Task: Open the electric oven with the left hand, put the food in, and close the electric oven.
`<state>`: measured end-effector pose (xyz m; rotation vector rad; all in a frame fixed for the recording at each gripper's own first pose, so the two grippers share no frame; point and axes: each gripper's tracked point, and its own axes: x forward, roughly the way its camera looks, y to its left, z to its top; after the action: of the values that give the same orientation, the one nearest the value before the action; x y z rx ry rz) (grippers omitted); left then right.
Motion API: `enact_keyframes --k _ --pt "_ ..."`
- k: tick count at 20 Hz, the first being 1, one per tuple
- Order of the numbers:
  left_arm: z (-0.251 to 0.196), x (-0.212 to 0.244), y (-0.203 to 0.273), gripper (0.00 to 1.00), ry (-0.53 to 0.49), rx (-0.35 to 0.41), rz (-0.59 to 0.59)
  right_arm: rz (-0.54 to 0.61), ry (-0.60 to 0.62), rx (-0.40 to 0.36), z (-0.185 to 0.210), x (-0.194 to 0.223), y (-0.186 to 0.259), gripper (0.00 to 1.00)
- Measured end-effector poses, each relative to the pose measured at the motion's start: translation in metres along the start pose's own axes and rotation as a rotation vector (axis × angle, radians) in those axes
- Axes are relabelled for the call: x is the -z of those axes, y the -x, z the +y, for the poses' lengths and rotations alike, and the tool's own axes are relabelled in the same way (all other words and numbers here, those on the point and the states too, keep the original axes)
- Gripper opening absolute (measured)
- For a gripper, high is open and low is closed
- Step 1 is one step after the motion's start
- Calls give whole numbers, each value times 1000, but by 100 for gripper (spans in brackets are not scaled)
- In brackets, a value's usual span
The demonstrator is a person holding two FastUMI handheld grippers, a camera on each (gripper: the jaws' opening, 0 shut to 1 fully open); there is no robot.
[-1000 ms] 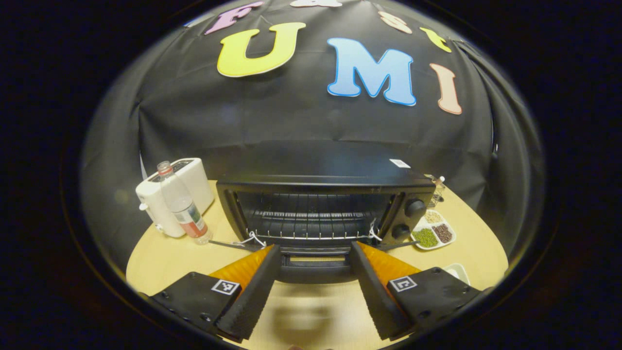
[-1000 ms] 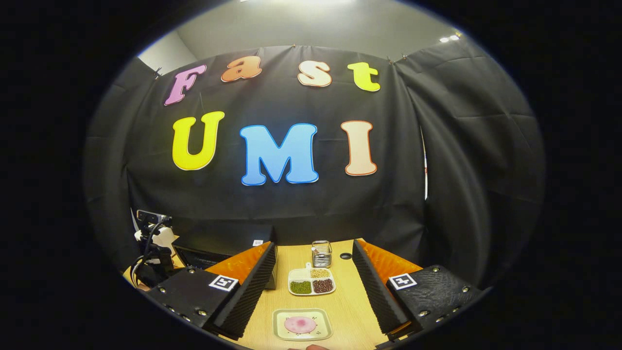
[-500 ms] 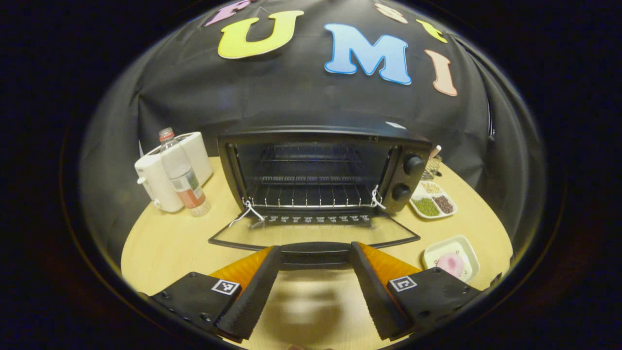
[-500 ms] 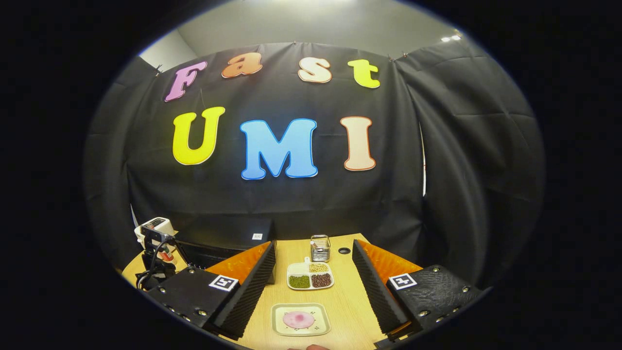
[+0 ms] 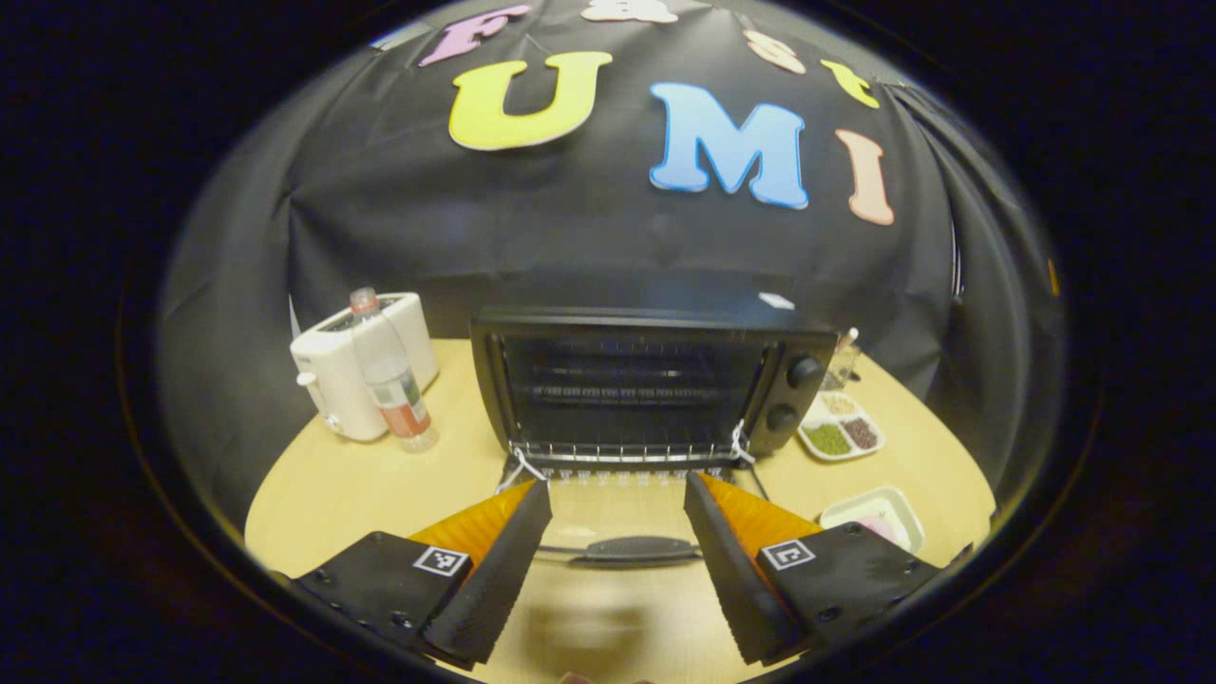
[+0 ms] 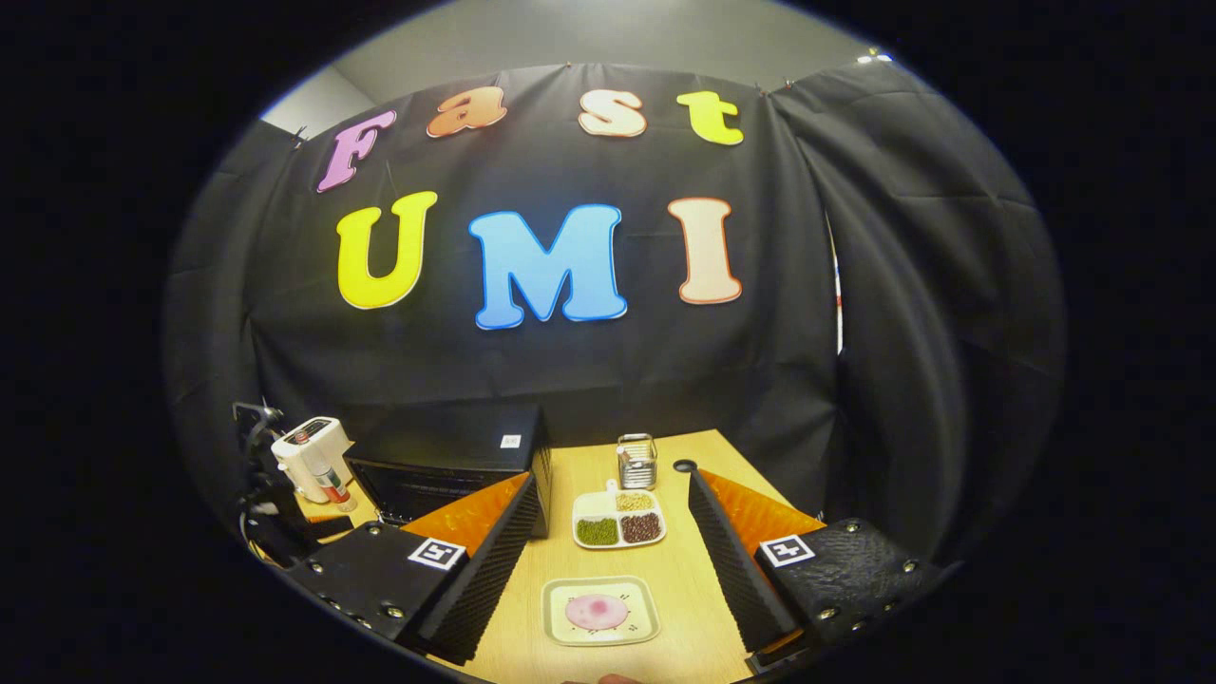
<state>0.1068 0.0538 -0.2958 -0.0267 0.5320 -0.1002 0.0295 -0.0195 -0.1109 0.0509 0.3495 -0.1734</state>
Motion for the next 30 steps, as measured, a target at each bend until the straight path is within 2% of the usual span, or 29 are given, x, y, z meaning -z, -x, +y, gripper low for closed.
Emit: enact_keyframes --k 2,4,5,8,11,12,13,18,21,23,24,25,26,27,29,30 --pt "5 -37 21 96 13 5 -84 77 -44 -53 4 19 -10 97" --pt "12 -72 42 96 17 6 -165 147 -47 -64 -2 41 -21 97" --pt "14 -90 54 92 18 12 -201 186 -45 -67 -5 51 -24 97" --pt "23 -132 84 100 -8 18 -306 304 -61 -47 -22 90 -36 97" --pt "30 -165 110 100 -25 2 -379 422 -79 -32 -38 126 -50 97" --pt "32 -173 117 95 -25 -14 -399 458 -81 -33 -41 138 -56 97" --pt "34 -181 124 100 -23 -30 -417 501 -84 -39 -46 149 -61 97" --pt "44 -207 163 100 12 -127 -479 662 -144 -71 -64 204 -86 97" --pt "46 -216 178 100 13 -169 -503 747 -140 -72 -74 234 -102 97" --pt "45 -214 181 100 -9 -187 -500 793 -110 -67 -80 251 -109 91" --pt "44 -212 182 96 -19 -192 -494 810 -99 -74 -79 256 -112 92" --pt "43 -210 183 100 -26 -193 -487 833 -92 -85 -77 262 -113 88" --pt "43 -208 185 100 -27 -199 -480 859 -80 -92 -75 269 -115 82" --pt "43 -206 183 100 -23 -203 -475 878 -60 -90 -75 275 -115 82" --pt "44 -201 186 100 -11 -211 -465 915 -21 -78 -77 284 -121 71" --pt "45 -199 186 100 -7 -217 -464 905 -5 -82 -76 285 -123 70"
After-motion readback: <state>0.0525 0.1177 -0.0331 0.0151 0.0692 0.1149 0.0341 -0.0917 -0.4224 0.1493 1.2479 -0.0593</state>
